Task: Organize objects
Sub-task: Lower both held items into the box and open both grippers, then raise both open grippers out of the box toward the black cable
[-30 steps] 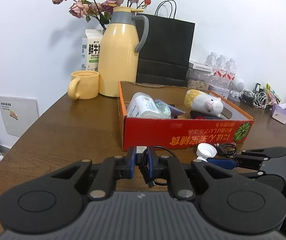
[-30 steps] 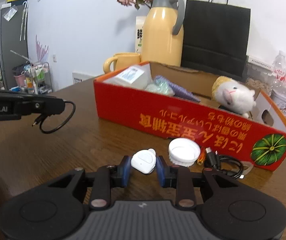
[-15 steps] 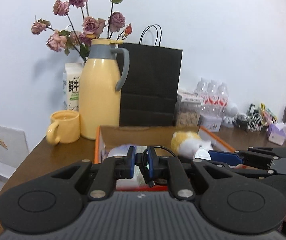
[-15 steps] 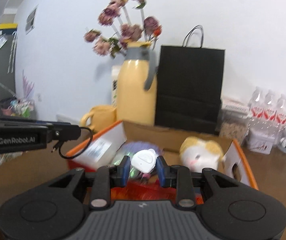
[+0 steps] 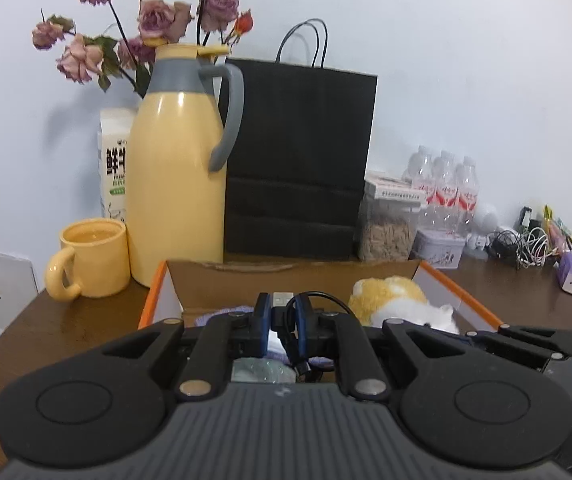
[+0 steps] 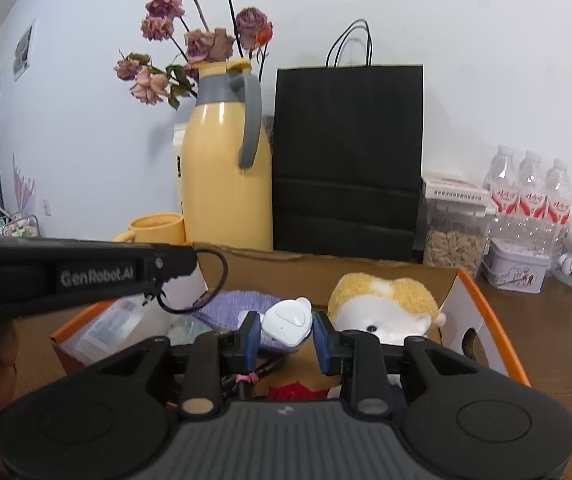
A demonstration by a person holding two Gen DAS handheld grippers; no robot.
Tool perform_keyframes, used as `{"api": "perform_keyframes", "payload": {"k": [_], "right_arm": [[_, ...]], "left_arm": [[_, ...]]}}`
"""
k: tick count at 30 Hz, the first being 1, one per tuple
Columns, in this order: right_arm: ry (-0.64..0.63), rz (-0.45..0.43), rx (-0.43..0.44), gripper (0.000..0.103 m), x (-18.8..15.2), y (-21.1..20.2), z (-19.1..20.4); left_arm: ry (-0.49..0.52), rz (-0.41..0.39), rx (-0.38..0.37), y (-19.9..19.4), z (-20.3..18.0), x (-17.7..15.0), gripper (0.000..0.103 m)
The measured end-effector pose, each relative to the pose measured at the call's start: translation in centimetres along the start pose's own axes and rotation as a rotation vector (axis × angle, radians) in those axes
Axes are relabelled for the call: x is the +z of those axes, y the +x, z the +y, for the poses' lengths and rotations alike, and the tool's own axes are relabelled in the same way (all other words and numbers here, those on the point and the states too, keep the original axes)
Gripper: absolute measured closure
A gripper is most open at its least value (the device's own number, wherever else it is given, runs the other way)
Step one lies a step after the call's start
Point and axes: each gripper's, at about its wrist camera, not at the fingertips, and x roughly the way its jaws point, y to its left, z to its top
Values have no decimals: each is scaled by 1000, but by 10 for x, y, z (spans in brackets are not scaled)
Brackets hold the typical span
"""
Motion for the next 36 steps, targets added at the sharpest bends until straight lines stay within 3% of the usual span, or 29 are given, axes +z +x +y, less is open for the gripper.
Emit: {"api": "perform_keyframes", "payload": {"k": [4, 6, 7, 8, 9, 11, 14, 24, 36], "right_arm": [[0, 12, -18, 72, -5, 1, 1], [1, 8, -36, 40, -7, -2, 1], [1, -2, -43, 31, -8, -5, 2], [3, -12, -48, 13, -8, -8, 2], [2, -18, -55, 4, -8, -10, 2], [5, -23, -69, 0, -7, -12, 1], [21, -20, -68, 0, -7, -14, -3], [39, -32, -76, 0, -6, -23, -9], [33, -44, -85, 0, -10, -60, -32]], "left_arm": [[5, -16, 18, -1, 3, -3, 89], [6, -35, 30, -4, 3, -3, 83], [7, -44, 29, -6, 3, -4, 71], [7, -56, 30, -8, 3, -4, 52], [7, -71, 39, -11, 3, -4, 42], [3, -101, 66, -16, 3, -3, 1], [-15, -138, 85, -22, 4, -2, 0], [-27, -143, 81, -28, 5, -1, 0], [-20, -131, 44, -58, 6, -5, 0]]}}
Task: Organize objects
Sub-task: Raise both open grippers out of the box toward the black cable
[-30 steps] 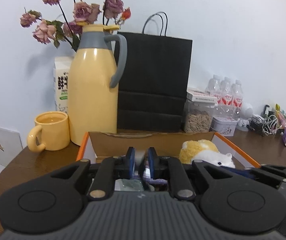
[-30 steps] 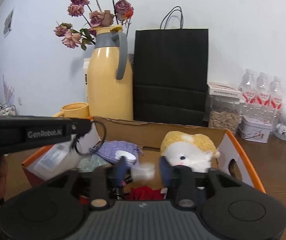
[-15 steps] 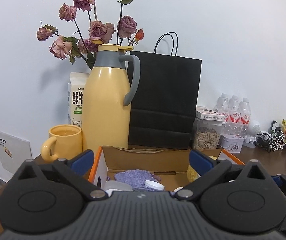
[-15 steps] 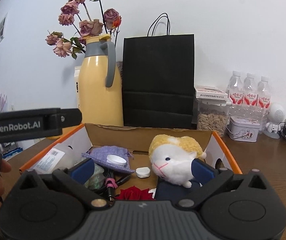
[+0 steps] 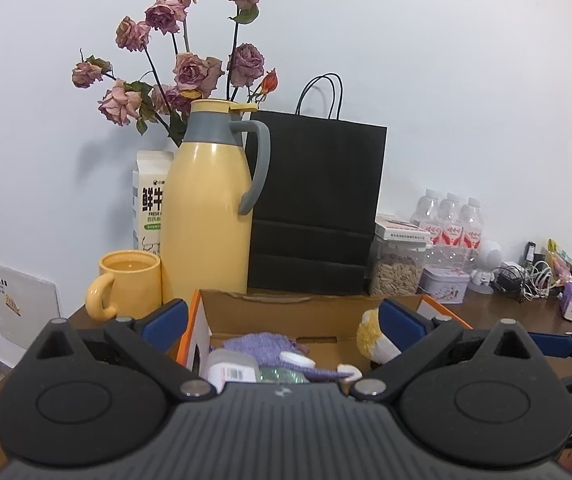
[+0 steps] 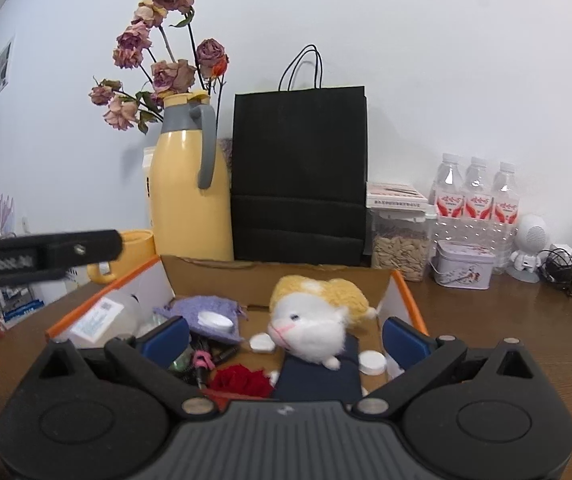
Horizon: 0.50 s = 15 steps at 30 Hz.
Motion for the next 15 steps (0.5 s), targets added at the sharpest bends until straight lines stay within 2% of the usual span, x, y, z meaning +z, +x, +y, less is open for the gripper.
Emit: {"api": "perform_keyframes", "payload": {"k": [4, 10, 15], "right_arm": [[-36, 59, -2, 0, -13, -10, -9], [-67, 212, 7, 0, -44, -13, -25], [-67, 252, 6, 0, -60, -13, -26]], "left_arm": [[15, 38, -1, -11, 6, -6, 0], [46, 124, 16, -24, 19, -27, 0], [46, 188, 28, -31, 26, -48, 0]]}}
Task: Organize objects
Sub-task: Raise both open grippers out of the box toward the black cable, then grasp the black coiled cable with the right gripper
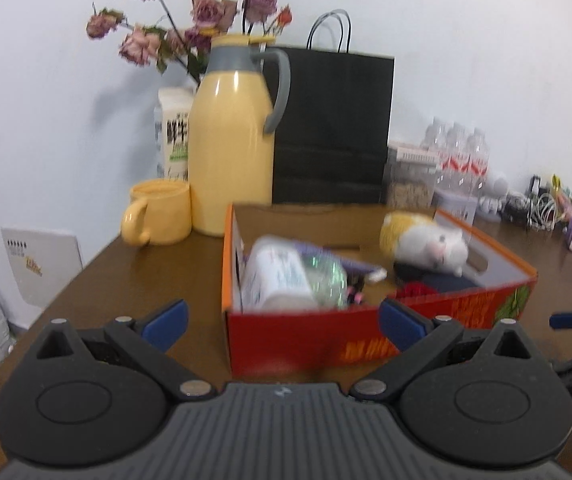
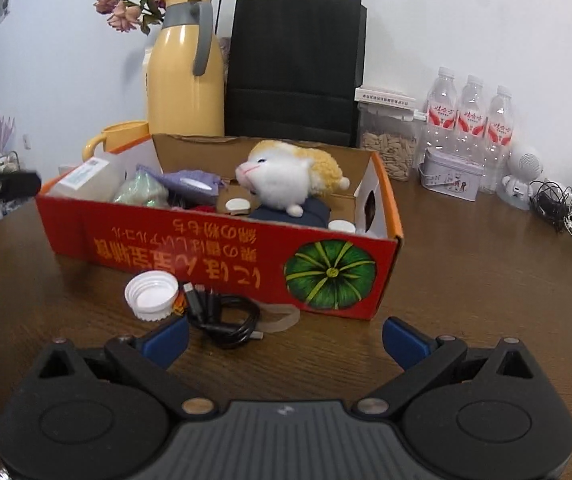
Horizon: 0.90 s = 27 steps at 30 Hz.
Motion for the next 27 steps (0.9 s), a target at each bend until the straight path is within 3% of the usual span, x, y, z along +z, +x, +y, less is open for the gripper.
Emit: {"api": "perform_keyframes", "payload": {"k": [4, 7, 9, 11, 27], "right_arm": [[-20, 2, 15, 12, -1, 6, 10], [-47, -4, 42, 27, 1, 11, 21], [-86, -10, 49, 42, 2, 15, 29], [-113, 1, 43, 48, 4, 21, 36], [-137, -16, 67, 58, 4, 27, 42]], "left_arm": [[-17, 48, -6, 3, -1, -15, 0], [-23, 63, -18, 7, -4, -23, 0], [-26, 67, -32, 9, -6, -25, 0], [-24, 65, -43, 8, -7, -27, 0], [-68, 73, -81, 13, -1, -33, 0]]}}
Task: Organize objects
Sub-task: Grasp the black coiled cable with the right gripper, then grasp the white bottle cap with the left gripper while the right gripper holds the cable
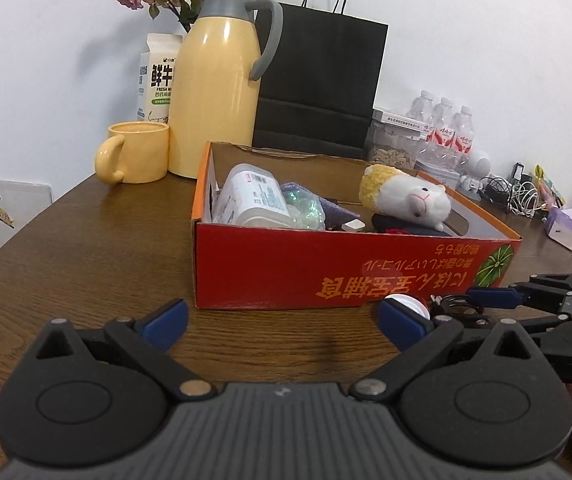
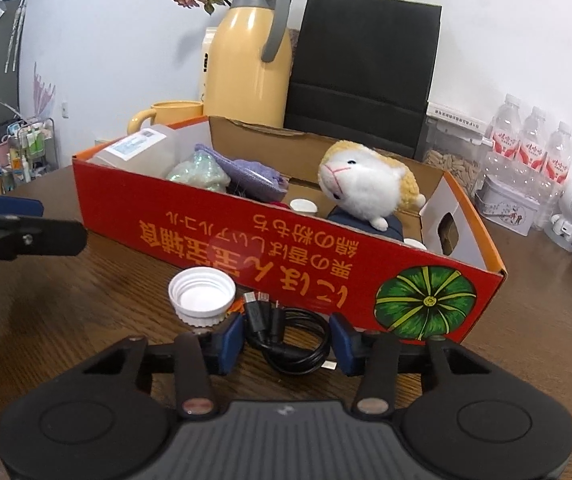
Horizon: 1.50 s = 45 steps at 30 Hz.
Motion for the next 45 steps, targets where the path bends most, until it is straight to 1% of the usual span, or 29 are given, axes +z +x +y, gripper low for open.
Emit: {"api": "perform_keyframes", "payload": {"k": [6, 9, 11, 18, 24, 25, 27, 28, 29, 30, 31, 35, 45], "right_arm": [[26, -55, -24, 58, -2, -13, -3], [53, -81, -51, 58, -4, -19, -7], [69, -103, -80, 58, -4, -23, -10], [142, -169, -117, 58, -5, -39, -25], [149, -197, -112, 58, -5, -47, -26], [145, -199, -112, 58, -5, -47, -25], [139, -202, -115, 58, -5, -48, -24], [138, -202, -114, 58, -5, -48, -24], [138, -203, -111, 58, -5, -48, -24], [137, -204, -110, 58, -5, -49, -23], [135, -206, -107, 58, -6, -49, -23], [129, -207, -101, 58, -6, -50, -21], [122, -203, -102, 58, -6, -48, -20]], "left_arm": [[13, 9, 14, 3, -3, -2, 0], [28, 22, 18, 8, -8, -3, 0], [55, 33, 19, 11, -17, -5, 0], [136, 64, 3, 32, -61, -5, 0], [139, 96, 21, 51, -81, -3, 0], [138, 98, 17, 54, -82, -2, 2], [138, 115, -6, 58, -84, -1, 12], [137, 124, -18, 60, -85, -2, 25], [134, 136, -31, 62, -85, -2, 45], [128, 144, -46, 63, -84, -3, 55], [126, 134, -54, 61, -83, -3, 62], [133, 102, -66, 52, -83, -5, 62], [130, 39, -31, 34, -78, -4, 62]]}}
